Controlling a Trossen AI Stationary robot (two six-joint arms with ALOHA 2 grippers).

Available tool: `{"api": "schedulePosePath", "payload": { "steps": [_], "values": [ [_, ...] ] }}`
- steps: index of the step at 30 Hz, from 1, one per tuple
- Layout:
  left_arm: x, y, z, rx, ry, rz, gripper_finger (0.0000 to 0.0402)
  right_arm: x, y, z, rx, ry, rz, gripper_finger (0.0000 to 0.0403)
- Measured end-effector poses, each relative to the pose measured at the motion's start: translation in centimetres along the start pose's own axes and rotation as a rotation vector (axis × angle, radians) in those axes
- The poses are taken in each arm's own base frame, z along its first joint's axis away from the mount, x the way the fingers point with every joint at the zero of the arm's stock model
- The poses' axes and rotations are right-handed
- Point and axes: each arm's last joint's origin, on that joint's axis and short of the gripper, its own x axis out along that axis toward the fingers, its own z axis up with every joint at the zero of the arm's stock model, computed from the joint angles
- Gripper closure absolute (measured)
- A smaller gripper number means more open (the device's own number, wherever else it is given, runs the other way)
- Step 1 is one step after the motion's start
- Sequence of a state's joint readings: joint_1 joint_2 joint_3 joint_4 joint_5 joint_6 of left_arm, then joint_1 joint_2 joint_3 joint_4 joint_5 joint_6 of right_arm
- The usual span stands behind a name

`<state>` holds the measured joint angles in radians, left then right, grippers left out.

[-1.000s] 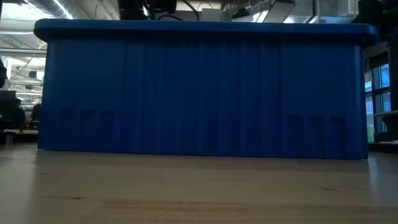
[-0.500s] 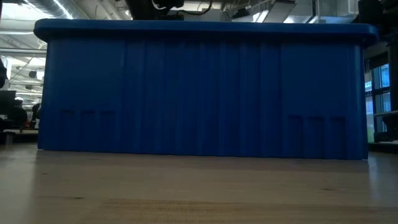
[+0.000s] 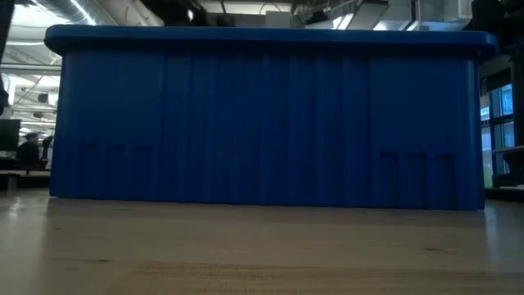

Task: Pick and place slides into bin
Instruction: Adjust the black slides in the blue bin

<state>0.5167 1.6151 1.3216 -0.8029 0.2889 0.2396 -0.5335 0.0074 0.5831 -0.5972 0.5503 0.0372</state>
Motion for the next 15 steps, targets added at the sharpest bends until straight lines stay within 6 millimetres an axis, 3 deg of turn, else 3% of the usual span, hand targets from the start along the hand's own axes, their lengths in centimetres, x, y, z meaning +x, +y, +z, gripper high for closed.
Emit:
{"api": "schedulePosePath", "payload": {
  "steps": [6, 15],
  "values": [
    [3.2, 2.2, -0.6, -0.021, 0.044, -0.17, 0.0233, 0.0, 0.0, 0.0, 0.001, 0.0, -0.001, 0.0076],
    [4.7, 2.5, -2.0, -0.03, 0.161, -0.269, 0.0233, 0.0, 0.0, 0.0, 0.003, 0.0, 0.0, 0.0076]
  ]
}}
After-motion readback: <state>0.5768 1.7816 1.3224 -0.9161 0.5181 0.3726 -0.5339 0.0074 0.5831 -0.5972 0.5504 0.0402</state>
